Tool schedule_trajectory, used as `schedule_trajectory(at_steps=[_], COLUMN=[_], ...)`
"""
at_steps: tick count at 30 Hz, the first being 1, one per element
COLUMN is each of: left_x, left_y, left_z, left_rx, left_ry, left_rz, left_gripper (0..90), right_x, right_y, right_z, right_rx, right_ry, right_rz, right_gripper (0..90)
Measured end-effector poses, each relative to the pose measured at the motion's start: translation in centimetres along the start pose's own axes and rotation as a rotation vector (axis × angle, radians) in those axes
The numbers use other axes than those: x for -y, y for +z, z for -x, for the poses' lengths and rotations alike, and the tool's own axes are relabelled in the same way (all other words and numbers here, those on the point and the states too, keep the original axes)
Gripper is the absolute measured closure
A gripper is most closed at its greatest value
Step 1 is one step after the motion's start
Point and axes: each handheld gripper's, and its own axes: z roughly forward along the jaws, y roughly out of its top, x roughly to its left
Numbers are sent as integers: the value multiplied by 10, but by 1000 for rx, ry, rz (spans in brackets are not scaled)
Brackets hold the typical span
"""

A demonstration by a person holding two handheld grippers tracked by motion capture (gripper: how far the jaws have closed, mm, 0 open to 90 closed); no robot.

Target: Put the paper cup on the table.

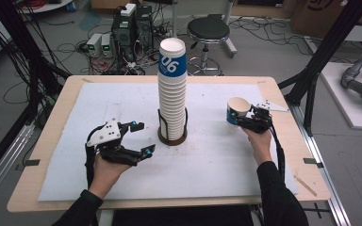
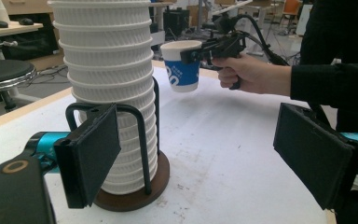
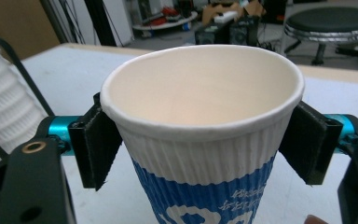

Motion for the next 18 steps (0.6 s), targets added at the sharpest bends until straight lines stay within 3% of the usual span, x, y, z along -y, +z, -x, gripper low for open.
schedule_trajectory(at_steps=[5,11,18], left_x=[0,0,1], left_y=[0,0,1], left_z=[0,0,1], left_rx=[2,6,9], left_ry=[5,-3,-1], left_rz=[-4,-2,-5], left_gripper=[146,147,147], right_x=[8,10,14], right_y=[7,11,13], right_z=[1,0,3], right_rx=[38,73,84], right_ry=[-1,-12,-12], right_rz=[-20,3,-29], right_gripper=[217,213,204])
